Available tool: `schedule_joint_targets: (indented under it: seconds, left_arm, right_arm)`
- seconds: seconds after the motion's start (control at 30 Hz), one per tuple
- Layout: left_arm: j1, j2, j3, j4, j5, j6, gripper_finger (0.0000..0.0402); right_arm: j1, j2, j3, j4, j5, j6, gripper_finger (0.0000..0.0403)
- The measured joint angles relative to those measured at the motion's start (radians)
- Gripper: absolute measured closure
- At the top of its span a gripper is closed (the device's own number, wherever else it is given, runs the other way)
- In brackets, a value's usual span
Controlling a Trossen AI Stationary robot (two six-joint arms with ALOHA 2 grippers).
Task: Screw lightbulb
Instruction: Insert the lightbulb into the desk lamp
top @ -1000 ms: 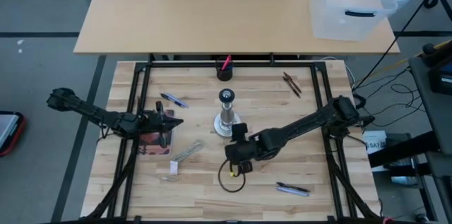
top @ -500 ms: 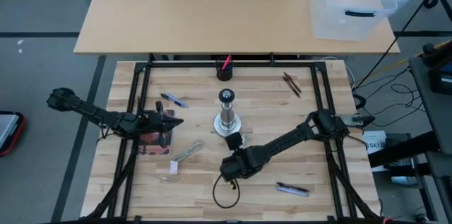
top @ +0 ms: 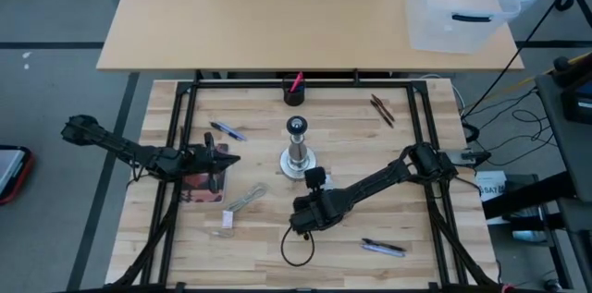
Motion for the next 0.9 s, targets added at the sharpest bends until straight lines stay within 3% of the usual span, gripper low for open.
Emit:
schedule_joint_targets:
  seconds: [0.27,0.47,0.7,0.9]
  left_arm:
    - [0.000,0.000,0.000,0.000,0.000,0.000,0.0401]
    - [0.000,0.000,0.000,0.000,0.000,0.000,0.0401]
    - [0.000,0.000,0.000,0.000,0.000,0.001,0.0401]
    - [0.000,0.000,0.000,0.000,0.000,-0.003,0.0401]
  right_arm:
    - [0.030,-0.088,0.000,0.034,0.028,0.326,0.0088]
    - [0.089,-0.157,-0.022,-0.089,0.176,0.661,0.0065]
    - [0.190,-0.263,-0.193,-0.137,0.234,1.119,0.0064]
    - [0.254,-0.310,-0.366,-0.078,0.247,1.338,0.0064]
